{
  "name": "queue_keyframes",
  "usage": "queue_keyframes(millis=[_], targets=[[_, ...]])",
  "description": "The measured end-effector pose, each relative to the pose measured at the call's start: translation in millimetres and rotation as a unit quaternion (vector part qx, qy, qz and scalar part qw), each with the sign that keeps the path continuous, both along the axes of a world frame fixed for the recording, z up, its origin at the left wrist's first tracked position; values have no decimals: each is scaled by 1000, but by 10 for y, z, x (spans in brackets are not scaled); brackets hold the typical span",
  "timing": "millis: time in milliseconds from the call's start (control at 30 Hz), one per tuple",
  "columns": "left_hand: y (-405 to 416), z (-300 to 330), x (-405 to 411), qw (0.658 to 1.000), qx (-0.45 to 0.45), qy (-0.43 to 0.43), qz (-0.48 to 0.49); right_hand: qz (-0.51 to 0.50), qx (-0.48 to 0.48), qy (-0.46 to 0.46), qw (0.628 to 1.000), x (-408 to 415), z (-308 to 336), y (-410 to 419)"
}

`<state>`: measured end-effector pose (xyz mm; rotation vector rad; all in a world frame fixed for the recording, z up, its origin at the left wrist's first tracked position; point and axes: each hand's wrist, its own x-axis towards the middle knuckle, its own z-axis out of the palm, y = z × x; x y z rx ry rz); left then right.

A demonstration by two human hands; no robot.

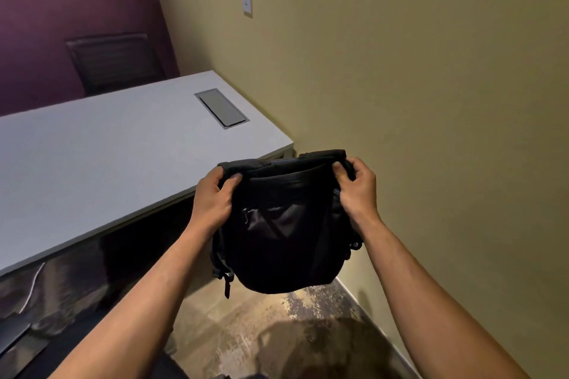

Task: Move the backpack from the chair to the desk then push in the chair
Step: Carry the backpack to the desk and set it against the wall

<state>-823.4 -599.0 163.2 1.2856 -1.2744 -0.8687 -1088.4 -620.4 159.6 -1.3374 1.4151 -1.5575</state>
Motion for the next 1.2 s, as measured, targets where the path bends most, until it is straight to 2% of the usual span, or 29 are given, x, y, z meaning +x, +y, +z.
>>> queue_keyframes(millis=[233, 367, 667, 1200], targets=[[-620, 121, 51, 999, -25, 5, 29, 31, -18, 1, 999, 75, 152, -796], [-1642, 287, 476, 998, -49, -18, 44, 32, -41, 0, 999, 499, 333, -1820], [-1773, 340, 477, 997, -63, 2, 33, 33, -52, -2, 998, 515, 361, -1975], [-3250, 653, 999, 993, -104, -31, 47, 17, -87, -19, 996, 1099, 615, -3411]])
